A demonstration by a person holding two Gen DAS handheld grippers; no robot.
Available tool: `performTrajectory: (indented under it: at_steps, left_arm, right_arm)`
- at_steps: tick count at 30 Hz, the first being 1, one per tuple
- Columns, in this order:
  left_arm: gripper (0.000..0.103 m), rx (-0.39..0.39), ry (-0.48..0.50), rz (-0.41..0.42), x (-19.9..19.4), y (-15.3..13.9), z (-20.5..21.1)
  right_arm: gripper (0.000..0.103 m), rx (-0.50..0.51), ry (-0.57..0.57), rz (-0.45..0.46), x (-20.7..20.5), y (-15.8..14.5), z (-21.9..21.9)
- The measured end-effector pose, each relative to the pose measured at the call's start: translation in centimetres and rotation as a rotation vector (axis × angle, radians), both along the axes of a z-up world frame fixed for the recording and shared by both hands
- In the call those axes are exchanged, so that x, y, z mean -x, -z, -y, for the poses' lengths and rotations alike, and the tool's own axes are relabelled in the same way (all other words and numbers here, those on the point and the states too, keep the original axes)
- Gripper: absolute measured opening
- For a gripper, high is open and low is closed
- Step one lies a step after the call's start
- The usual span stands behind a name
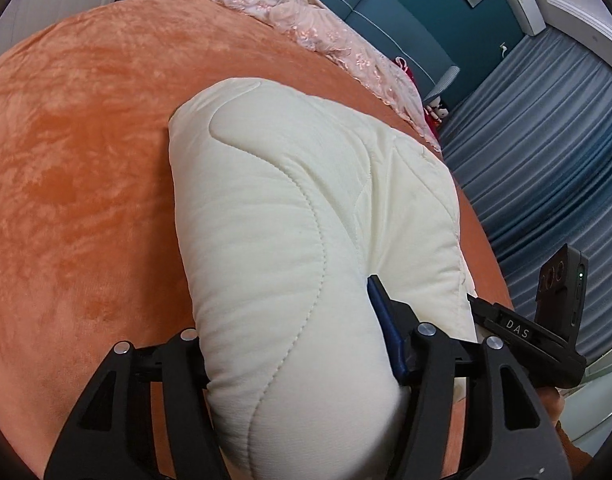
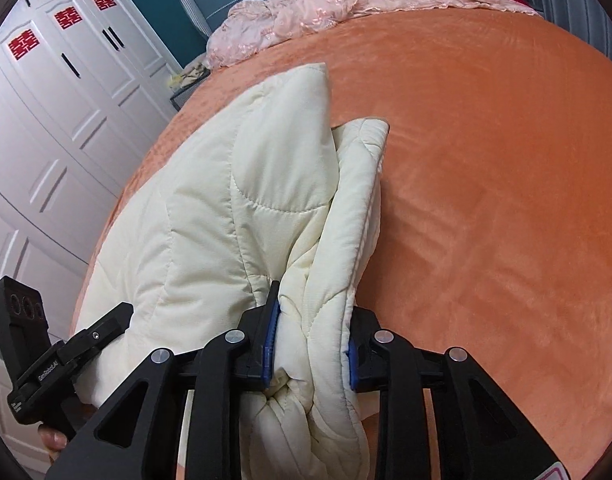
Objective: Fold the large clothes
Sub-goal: 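Lift the folded bundle up off the bed with both tools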
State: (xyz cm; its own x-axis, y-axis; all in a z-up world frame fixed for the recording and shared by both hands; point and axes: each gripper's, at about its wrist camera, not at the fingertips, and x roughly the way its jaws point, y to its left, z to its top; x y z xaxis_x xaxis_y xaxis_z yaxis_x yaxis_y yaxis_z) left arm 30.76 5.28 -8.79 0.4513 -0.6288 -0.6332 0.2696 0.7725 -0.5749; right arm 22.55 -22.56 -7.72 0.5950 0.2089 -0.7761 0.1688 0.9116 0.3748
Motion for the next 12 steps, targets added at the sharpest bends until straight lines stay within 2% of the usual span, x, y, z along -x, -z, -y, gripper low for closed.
performTrajectory:
  at_steps: [4,6,8,10,12]
  left_arm:
    - [0.07,-0.005,-0.037,-0.027,0.5,1.2,-0.5]
    - [0.082,-0.055,-0.088,-0.051,0.9,0.6,-0.7]
    - [0.082,-0.122,-0.118,-0.057,1.4,-0.7,-0.8]
    - [0.081,-0.178,-0.149,-0.064,2.0,-2.4,-1.2]
    - [0.081,-0.244,-0.192,-0.018,2.8,-5.2,-1.3]
  right_arm:
    - [0.039,-0.021,0.02,-0.022,-0.1,0.9,0.5]
    - [0.043,-0.031,0.032,-0.051,0.2,0.3,1.0]
    - [0.044,-0.02,0.047,-0.064,0.9,-1.0,2.0]
    - [0.044,0.028,0.062,-0.04,2.5,-3.2,2.5]
    - [0.044,0.098,0.074,-0.001,4.1,-5.8,2.7]
